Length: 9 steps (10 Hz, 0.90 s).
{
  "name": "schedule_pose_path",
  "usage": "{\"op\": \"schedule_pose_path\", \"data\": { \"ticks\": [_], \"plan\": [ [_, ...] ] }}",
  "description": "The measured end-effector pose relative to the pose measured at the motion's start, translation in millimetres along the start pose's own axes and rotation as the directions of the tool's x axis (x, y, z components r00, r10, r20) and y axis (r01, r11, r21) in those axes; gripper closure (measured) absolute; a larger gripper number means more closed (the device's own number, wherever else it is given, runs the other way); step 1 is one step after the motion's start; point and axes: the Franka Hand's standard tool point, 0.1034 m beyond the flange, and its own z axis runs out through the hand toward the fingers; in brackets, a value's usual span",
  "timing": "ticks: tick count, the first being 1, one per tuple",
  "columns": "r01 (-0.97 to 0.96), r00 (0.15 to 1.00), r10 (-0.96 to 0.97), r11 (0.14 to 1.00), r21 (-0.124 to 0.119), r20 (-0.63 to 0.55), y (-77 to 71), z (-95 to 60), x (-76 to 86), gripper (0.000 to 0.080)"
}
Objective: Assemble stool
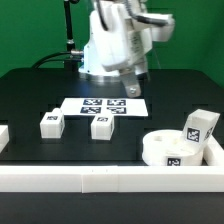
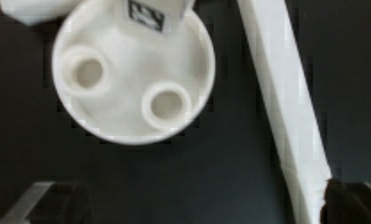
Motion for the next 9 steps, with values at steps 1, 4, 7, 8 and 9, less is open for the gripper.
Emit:
{"op": "schedule_pose_path", "data": {
  "ticks": [1,4,7,8,9],
  "plan": [
    [0.029,1.000,-0.029,1.000,-0.001,-0.006,-0.8,-1.2,6.8,0.0151],
    [0.099,0.995,-0.099,0.995,-0.002,-0.006,-0.6,-0.6,6.9,0.0151],
    [0.591,0.802,-0.596,0.800,-0.104,-0.030,-3.7,7.4,-3.2,0.0151],
    [0.683,0.724,-0.689,0.722,-0.111,-0.023,-3.4,8.9,-3.4,0.0151],
    [0.755,0.649,-0.761,0.647,-0.110,-0.017,-4.1,9.0,1.6,0.0151]
  ]
}}
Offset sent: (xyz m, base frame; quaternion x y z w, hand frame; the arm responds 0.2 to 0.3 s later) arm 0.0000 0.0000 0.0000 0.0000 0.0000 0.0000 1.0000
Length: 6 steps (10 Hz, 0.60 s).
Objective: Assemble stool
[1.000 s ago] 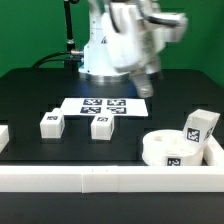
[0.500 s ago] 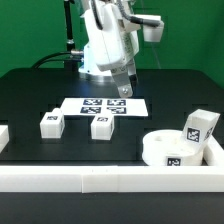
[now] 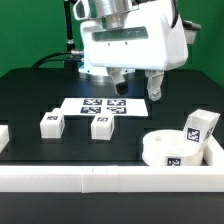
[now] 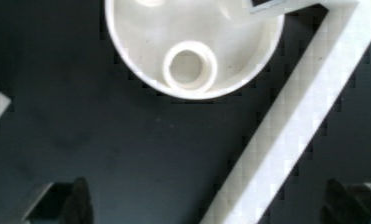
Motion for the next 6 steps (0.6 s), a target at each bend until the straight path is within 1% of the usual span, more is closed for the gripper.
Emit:
{"op": "schedule_pose_path", "data": {
  "ticks": [1,2,3,4,5,6],
  "plan": [
    [0.144,0.990,-0.144,0.990,-0.002,-0.002,0.3,-0.2,0.7,0.0151],
    [0.201,0.980,-0.201,0.980,-0.003,-0.002,0.4,-0.2,0.7,0.0151],
    [0.311,0.950,-0.311,0.950,-0.006,-0.002,1.0,-0.2,1.4,0.0151],
    [0.359,0.933,-0.359,0.933,-0.006,-0.002,1.2,0.0,1.5,0.0151],
    [0.481,0.877,-0.481,0.877,-0.017,0.000,3.3,0.4,3.9,0.0151],
    [0.534,0.845,-0.535,0.845,-0.025,-0.022,16.2,5.2,9.2,0.0151]
  ]
}}
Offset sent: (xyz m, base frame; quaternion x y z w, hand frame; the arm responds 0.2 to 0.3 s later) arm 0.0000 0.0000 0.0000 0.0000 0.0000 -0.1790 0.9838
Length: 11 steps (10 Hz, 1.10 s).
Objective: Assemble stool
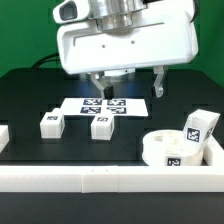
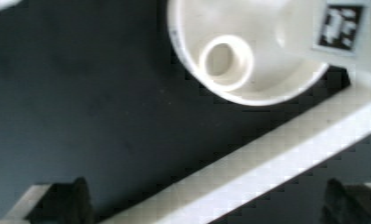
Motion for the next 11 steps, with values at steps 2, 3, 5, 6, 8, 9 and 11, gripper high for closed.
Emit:
{"op": "schedule_pose_path", "data": {
  "ticks": [2,3,5,6,8,9,11],
  "plan": [
    [-0.004,0.997,0.000,0.999,-0.051,-0.071,33.5,14.4,-12.3,0.0151],
    [0.013,0.992,-0.024,0.996,-0.085,-0.126,45.7,22.4,-21.4,0.0151],
    [-0.002,0.993,-0.008,0.996,-0.088,-0.119,55.5,25.9,-27.1,0.0151],
    [0.000,0.992,-0.011,0.996,-0.087,-0.123,54.2,25.2,-25.6,0.0151],
    [0.000,0.993,-0.011,0.996,-0.088,-0.121,54.6,26.0,-26.3,0.0151],
    [0.030,0.992,-0.042,0.994,-0.107,-0.115,48.7,27.8,-28.4,0.0151],
    [0.026,0.996,-0.036,0.993,-0.115,-0.085,70.0,38.6,-33.3,0.0151]
  ]
}}
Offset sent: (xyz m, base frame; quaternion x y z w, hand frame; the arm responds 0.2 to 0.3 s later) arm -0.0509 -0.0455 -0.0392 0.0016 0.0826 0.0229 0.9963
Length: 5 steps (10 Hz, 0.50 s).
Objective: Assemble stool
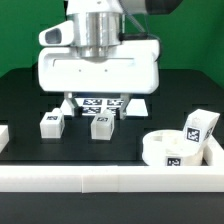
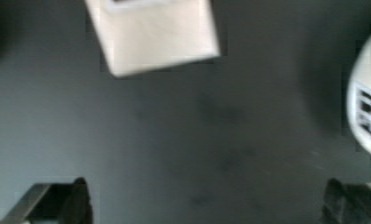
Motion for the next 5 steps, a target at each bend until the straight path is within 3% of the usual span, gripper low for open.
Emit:
{"op": "schedule_pose_path", "data": {
  "ticks": [1,2,3,4,5],
  "plan": [
    [-0.001,1.000,0.001,1.000,-0.001,0.001,1.1,0.6,0.1,0.0151],
    [-0.009,0.994,0.008,1.000,0.011,0.106,1.7,3.2,-8.7,0.0151],
    [-0.029,0.974,0.023,0.999,0.025,0.223,4.6,3.5,-8.4,0.0151],
    [-0.033,0.965,0.024,0.999,0.032,0.263,2.7,3.3,-3.4,0.0151],
    [-0.040,0.922,0.020,0.998,0.043,0.387,0.8,2.3,-13.9,0.0151]
  ]
}}
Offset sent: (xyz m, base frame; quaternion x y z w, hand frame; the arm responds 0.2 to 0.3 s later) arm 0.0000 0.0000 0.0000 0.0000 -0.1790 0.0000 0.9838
